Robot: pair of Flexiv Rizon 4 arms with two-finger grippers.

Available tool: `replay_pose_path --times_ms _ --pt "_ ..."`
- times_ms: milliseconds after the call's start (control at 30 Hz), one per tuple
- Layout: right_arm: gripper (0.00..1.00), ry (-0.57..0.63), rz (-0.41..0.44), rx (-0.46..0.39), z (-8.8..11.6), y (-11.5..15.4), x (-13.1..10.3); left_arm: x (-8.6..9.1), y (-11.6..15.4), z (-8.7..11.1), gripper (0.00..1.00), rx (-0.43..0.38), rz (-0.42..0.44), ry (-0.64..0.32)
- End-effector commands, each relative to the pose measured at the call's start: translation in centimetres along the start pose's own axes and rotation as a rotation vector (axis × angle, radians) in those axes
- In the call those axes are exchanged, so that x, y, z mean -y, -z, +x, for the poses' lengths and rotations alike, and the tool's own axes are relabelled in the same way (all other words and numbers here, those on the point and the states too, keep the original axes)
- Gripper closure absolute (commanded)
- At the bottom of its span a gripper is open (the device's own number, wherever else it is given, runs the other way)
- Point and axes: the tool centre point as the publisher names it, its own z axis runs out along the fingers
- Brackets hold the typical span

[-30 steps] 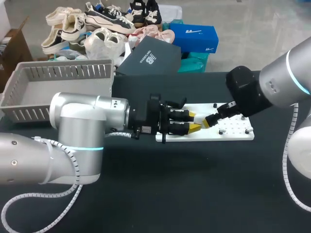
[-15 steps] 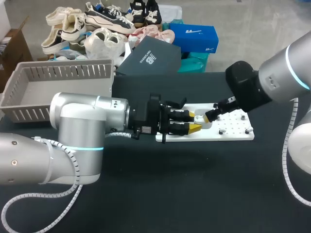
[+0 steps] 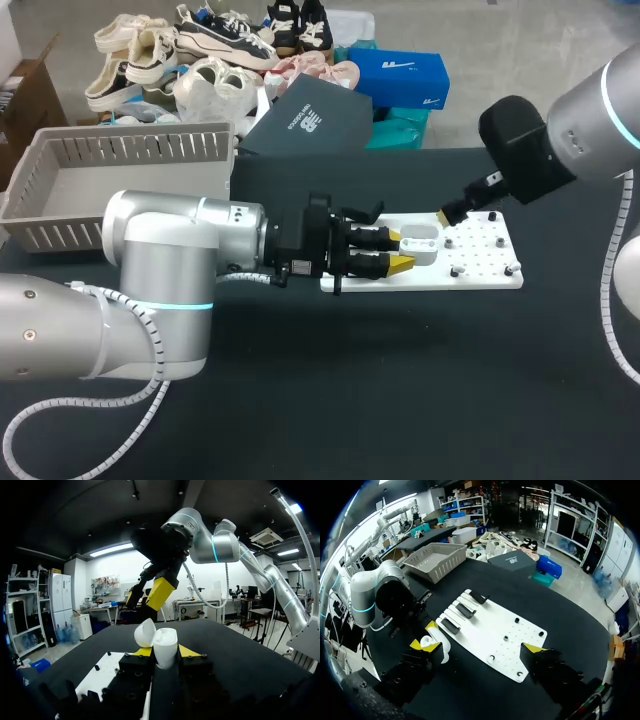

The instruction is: Pick up each earbud case from the left stands, insert the matching earbuds, close the lid, and place the case in the box.

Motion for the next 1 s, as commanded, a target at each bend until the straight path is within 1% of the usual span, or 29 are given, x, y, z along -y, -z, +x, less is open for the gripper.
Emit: replay_pose_path --times_ms 33,167,367,400,667,867,967,1000 --pt "0.00 0.001 0.321 -0.028 2.2 1.4 1.2 0.0 0.0 0.1 1.00 0.002 -0.001 -0.001" --pt "0.00 0.000 0.432 -0.084 4.0 1.1 2.7 -0.1 0.3 0.1 1.00 -0.002 -0.006 -0.002" --pt "0.00 -0.015 0.504 -0.149 6.2 0.5 3.8 -0.2 1.2 0.3 1.00 -0.010 -0.021 0.000" --pt "0.00 -0.010 0.527 -0.162 6.5 0.3 4.0 -0.2 1.3 0.3 1.00 -0.011 -0.023 0.000" --pt "0.00 -0.025 0.572 -0.226 8.3 -1.2 4.9 -0.2 1.5 0.3 1.00 -0.015 -0.029 -0.001" --pt "0.00 -0.029 0.610 -0.259 8.8 -2.3 5.5 -0.2 1.5 0.3 1.00 -0.015 -0.029 -0.001" --pt "0.00 -0.036 0.614 -0.265 8.9 -2.9 5.8 -0.2 1.5 0.3 1.00 -0.015 -0.029 -0.001" --pt "0.04 -0.039 0.617 -0.269 8.9 -3.1 5.9 -0.2 1.5 0.3 1.00 -0.015 -0.029 -0.001"
